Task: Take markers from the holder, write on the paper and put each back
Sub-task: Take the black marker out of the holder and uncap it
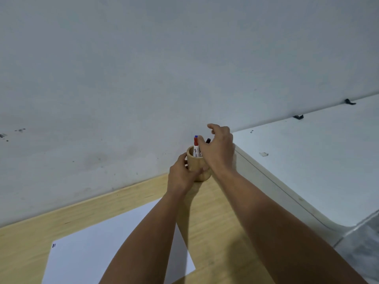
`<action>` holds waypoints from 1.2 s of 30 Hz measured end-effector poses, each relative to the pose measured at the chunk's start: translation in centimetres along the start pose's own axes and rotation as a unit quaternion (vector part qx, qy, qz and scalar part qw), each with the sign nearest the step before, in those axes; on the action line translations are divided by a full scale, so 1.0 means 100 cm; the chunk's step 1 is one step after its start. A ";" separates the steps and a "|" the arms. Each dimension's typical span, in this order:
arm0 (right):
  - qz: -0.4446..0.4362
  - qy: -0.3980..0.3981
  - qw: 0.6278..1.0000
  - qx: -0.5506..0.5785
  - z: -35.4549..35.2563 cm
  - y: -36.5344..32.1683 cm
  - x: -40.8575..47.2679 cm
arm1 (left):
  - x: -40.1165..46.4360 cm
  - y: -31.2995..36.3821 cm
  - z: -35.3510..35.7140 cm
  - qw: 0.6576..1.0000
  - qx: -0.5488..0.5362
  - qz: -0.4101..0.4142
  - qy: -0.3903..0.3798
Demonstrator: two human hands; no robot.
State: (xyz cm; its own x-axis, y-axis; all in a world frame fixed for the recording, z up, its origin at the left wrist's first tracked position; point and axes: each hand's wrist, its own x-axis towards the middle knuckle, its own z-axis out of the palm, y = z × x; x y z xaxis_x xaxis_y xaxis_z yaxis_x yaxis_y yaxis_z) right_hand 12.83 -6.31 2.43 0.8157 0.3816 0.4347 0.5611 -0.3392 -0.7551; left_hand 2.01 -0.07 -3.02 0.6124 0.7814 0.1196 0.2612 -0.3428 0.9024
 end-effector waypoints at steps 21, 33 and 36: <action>-0.059 -0.054 0.969 0.235 -0.048 -0.090 -0.015 | -0.044 0.030 -0.095 0.998 0.044 0.026 0.027; -0.015 -0.496 0.830 0.254 0.041 -0.161 -0.194 | -0.149 -0.026 -0.267 0.992 0.022 -0.013 0.124; -0.052 -0.516 0.820 0.243 0.060 -0.180 -0.220 | -0.161 -0.047 -0.305 0.986 0.073 -0.033 0.147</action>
State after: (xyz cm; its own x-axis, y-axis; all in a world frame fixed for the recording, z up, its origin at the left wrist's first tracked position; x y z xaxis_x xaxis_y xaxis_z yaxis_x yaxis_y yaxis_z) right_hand -16.08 -3.38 3.52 0.0732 0.9960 0.0515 0.2921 0.0279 -0.9560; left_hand -31.82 4.85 3.49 0.3534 0.9145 0.1970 0.4107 -0.3409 0.8456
